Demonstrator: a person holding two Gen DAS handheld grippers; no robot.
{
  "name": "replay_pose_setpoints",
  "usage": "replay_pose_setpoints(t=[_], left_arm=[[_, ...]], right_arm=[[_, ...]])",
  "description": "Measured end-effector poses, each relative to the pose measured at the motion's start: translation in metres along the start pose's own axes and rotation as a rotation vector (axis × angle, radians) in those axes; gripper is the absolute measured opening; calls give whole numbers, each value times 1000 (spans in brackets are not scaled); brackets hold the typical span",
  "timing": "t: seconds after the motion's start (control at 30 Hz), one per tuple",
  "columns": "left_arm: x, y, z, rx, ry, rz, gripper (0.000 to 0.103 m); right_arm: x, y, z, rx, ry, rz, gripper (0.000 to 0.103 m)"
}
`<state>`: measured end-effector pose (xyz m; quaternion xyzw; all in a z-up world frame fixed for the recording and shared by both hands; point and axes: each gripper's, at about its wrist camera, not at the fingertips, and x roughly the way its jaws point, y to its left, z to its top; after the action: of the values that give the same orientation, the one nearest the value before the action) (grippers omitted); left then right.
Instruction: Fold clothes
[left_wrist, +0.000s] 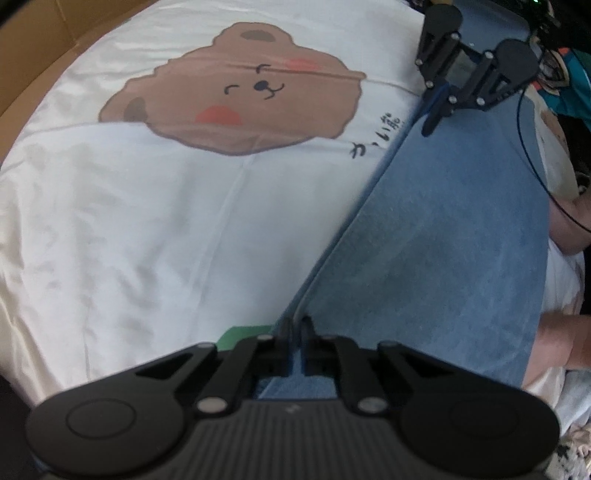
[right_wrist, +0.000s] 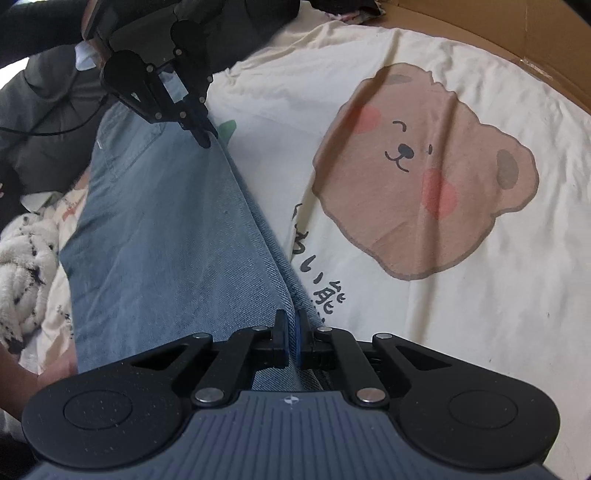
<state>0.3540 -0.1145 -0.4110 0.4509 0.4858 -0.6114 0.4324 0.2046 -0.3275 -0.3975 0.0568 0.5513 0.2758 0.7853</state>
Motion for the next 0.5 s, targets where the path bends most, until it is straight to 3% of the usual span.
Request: replay_pose_setpoints(t=[0.2,0.23,0.37,0.5], left_arm=[[8,8,1,-49,6,6,5],[5,8,0,-61,5,9,9],[-16,7,-12,-118,-31,78,17],[-36,11,-40,-173,-31,156,18]], right_arm=[[12,-7,-1,25,16,3,2],[11,-8,-1,37,12,7,2],[-1,-13,-9,113,-45,11,3],[-16,-11,-14,126,-92,-69,4]])
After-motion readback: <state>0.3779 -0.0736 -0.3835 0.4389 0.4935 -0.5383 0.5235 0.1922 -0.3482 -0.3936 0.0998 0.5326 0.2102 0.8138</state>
